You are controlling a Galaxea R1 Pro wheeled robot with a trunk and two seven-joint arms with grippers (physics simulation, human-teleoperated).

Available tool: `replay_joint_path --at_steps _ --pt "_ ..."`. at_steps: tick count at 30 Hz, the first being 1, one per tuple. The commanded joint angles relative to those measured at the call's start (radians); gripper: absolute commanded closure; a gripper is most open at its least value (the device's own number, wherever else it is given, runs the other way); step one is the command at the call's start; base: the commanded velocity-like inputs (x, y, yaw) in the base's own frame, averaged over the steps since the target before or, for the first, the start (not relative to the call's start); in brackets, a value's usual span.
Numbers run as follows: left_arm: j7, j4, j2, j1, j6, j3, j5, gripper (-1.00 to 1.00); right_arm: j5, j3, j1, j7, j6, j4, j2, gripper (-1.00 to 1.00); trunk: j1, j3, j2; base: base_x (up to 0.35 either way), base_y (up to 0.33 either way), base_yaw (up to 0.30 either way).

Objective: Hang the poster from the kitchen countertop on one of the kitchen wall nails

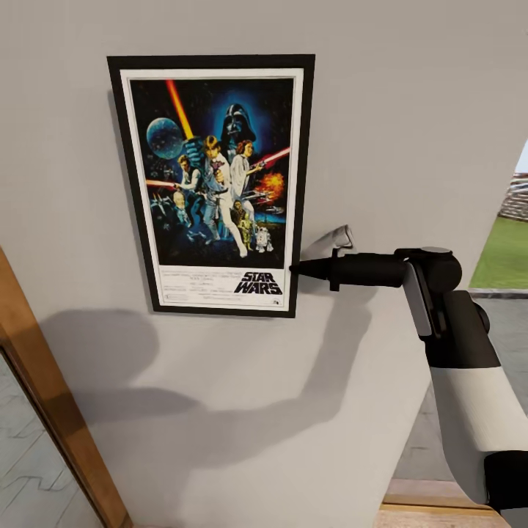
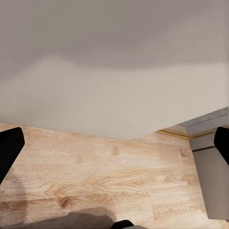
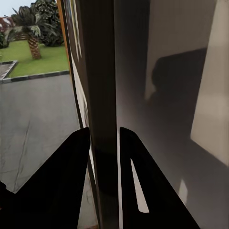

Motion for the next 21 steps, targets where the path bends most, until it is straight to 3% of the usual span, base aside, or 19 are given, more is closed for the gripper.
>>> replay_joint_path --at_steps 1,21 --pt "-0.001 0.001 0.000 -0.001 -0.010 0.008 -0.011 -1.00 -0.006 0.001 0.000 0.000 0.007 0.000 -0.001 1.00 0.000 0.000 -0.001 0.000 0.000 0.000" --pt "0.000 0.000 0.000 -0.001 -0.010 0.008 -0.011 -1.00 -0.006 0.001 0.000 0.000 0.007 0.000 -0.001 1.00 0.000 0.000 -0.001 0.000 0.014 0.000"
